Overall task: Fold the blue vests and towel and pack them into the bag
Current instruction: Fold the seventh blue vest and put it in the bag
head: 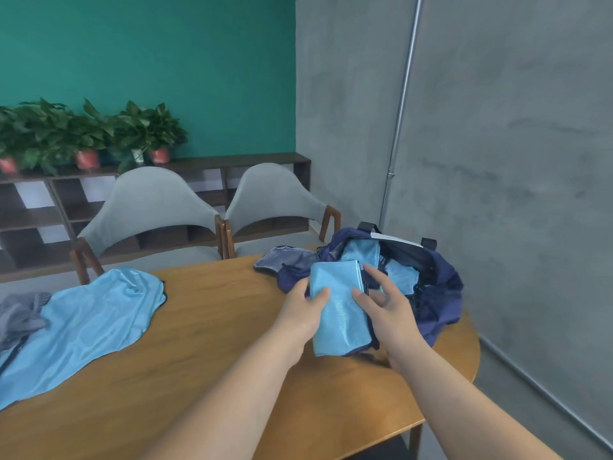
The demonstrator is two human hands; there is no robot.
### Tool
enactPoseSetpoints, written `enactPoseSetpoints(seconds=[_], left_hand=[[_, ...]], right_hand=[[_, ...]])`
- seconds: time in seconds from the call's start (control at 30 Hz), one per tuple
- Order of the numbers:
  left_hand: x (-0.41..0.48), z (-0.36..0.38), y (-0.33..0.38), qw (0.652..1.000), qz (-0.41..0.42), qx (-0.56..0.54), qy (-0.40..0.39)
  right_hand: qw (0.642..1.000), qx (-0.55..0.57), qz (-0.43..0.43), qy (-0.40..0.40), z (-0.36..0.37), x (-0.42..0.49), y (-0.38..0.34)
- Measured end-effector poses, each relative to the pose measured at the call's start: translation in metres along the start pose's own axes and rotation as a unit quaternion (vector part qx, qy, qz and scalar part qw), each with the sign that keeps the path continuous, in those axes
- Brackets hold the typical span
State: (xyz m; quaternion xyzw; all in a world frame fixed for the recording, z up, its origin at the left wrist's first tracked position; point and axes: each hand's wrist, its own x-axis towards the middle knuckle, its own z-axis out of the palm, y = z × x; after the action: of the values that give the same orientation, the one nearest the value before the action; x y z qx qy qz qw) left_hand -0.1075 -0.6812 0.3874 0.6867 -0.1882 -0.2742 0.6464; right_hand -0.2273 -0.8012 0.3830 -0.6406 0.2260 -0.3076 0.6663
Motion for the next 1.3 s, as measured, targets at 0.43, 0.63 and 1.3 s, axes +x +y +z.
enactPoseSetpoints(seconds=[0.43, 0.63, 1.3], left_hand=[[0.050, 0.080, 0.020, 0.980, 0.055, 0.116, -0.151], [0.089, 0.109, 0.033, 0.950, 0.099, 0.263, -0.136], [0.145, 0.135, 0.026, 0.747, 0.194, 0.617, -0.157]], right_hand=[[0.925, -0.352, 0.001, 0.144, -0.091, 0.075, -0.016], [0.880, -0.463, 0.041, 0.098, -0.113, 0.120, -0.023], [0.837, -0.510, 0.061, 0.189, -0.097, 0.185, 0.028]])
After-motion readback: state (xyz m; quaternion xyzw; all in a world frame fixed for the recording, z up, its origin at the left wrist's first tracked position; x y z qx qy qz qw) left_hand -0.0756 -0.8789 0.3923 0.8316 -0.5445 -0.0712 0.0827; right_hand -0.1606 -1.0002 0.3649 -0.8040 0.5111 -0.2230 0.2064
